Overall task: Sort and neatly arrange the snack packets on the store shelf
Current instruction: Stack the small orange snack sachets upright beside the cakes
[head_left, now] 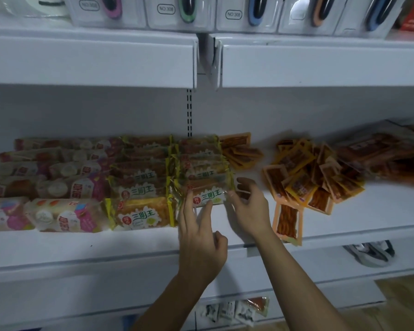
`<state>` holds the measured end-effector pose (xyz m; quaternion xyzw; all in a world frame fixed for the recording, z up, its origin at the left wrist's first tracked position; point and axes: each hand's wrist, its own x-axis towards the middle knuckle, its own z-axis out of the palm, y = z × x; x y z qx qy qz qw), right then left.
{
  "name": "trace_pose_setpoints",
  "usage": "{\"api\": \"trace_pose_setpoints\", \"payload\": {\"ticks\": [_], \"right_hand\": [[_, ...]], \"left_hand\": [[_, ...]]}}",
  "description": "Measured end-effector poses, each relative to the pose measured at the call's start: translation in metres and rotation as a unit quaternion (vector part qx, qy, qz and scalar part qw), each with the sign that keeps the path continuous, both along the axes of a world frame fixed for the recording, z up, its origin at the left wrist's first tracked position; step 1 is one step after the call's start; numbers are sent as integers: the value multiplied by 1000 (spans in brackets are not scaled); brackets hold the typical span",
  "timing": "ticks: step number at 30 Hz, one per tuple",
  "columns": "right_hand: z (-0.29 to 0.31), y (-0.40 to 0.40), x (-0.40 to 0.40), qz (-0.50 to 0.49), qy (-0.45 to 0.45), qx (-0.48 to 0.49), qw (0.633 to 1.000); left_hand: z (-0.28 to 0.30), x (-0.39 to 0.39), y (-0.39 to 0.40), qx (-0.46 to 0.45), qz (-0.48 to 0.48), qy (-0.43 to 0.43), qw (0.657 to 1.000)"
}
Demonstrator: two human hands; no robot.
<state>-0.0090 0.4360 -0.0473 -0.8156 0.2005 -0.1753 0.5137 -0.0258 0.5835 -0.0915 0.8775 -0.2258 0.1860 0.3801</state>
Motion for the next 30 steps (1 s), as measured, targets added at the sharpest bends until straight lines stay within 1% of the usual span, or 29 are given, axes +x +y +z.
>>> {"api": "trace_pose_setpoints", "payload": {"ticks": [4,10,13,16,18,20,22,24,26,30], "right_hand": [[3,-3,-8,-8,-13,-38,999],[9,-43,-24,2,-42,-183,982],[12,-75,-37,-9,-25,-257,966],[10,-106,-45,-29,-7,-272,962],[5,-127,-47,-31,4,-290,957],[-1,-152,-48,-48,24,-334,941],[-5,-178,-48,-68,30,-361,930],[-5,-205,-46,-65,23,-363,929],[-3,-231,-42,-47,27,-359,932],[2,-266,-24,18,45,-394,918]], "left_hand": [[3,-6,-1,-9,-3,-20,1000],[9,-11,-14,-8,-55,-25,998],[15,-11,-29,-13,-90,-15,996],[17,-13,-51,-41,-148,35,988],[17,-14,-73,-4,-170,71,983],[16,-13,-97,67,-186,115,974],[14,-11,-121,115,-178,146,966],[16,-7,-145,126,-141,146,971],[19,0,-169,115,-105,148,977],[16,26,-207,86,-43,139,986]]}}
